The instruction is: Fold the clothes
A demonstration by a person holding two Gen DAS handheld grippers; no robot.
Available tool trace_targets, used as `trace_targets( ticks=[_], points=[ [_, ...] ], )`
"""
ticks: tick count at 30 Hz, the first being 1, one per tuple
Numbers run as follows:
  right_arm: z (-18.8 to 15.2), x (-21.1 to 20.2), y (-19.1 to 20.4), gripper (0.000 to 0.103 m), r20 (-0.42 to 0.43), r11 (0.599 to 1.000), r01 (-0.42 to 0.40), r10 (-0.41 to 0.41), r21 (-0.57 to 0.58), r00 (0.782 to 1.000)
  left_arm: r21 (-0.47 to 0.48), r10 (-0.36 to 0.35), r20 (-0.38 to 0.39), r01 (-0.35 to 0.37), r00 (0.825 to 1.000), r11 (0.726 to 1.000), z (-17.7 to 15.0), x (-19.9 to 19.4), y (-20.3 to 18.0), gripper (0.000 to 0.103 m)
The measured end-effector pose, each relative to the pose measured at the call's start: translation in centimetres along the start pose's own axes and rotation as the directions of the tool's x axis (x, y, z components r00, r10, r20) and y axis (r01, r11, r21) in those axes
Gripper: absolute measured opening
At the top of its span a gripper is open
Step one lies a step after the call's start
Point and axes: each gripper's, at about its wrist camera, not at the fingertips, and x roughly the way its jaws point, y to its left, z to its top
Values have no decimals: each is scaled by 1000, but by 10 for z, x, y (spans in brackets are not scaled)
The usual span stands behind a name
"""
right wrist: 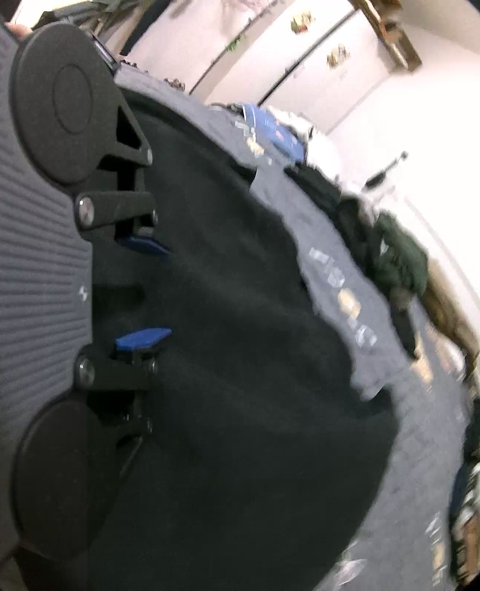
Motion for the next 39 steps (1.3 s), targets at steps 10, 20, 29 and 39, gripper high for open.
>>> trace_targets(
  ticks=[10, 20, 29, 39],
  points=[
    [-20, 16, 17, 51, -32, 995, 29, -32, -96, 999, 75, 5, 19, -6, 1000, 997, -6, 3, -16, 65],
    [-17, 13, 7, 53, -34, 1000, -8, 7, -15, 999, 313, -73, 141, 25, 987, 949, -17, -9, -66, 15],
    [10, -30, -26, 53, 34, 982, -34, 28, 184, 999, 826, -199, 176, -35, 964, 563, -110, -26, -193, 14],
    [12, -57, -61, 54, 9, 947, -134, 137, 291, 990, 999, -35, -54, 54, 998, -5, -250, 29, -195, 37]
  ],
)
